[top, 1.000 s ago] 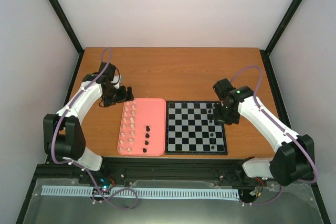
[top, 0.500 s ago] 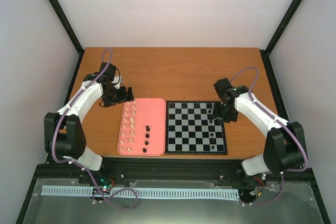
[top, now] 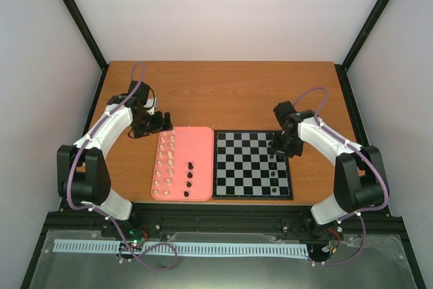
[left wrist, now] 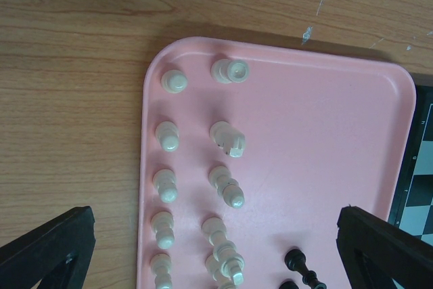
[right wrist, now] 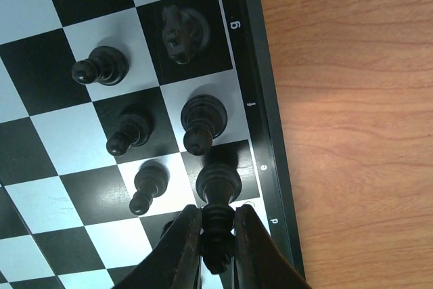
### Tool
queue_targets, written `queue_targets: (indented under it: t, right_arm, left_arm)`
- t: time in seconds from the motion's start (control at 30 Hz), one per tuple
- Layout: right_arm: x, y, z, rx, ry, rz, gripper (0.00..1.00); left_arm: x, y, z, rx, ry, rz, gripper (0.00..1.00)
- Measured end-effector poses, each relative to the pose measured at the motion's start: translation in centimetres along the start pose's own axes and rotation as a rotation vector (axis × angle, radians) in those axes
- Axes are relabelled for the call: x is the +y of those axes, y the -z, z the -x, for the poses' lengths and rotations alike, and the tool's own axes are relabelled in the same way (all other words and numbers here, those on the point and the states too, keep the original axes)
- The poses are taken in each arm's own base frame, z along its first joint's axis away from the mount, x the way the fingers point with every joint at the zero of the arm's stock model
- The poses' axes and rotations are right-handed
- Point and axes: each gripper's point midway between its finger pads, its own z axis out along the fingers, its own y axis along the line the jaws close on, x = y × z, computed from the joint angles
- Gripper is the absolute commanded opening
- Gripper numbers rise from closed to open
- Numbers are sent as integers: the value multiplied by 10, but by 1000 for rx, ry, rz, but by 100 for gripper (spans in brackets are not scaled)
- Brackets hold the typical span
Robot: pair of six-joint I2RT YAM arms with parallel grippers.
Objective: Set up the chess pieces on the board
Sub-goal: Place the chess piece on the chessboard.
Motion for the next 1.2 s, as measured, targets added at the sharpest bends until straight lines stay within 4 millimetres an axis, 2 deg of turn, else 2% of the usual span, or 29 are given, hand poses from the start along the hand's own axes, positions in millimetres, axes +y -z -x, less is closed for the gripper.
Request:
queue_targets:
  t: [0.47,0.87,0.97,1.2]
  right_arm:
    - [-3,-8,1,18,6,-16,5]
    - [-3,-9,1,22,24,-19,24]
    - [-3,-9,1,24,30,-15,35]
    - [0,2,-1,11,37,17,39]
  left_arm:
    - [1,-3,-1,8,2,3,100]
    - [2,-4,-1,13,3,7,100]
    - [2,-5,-1,16,4,8,100]
    - [2,-6,-1,18,4,9,100]
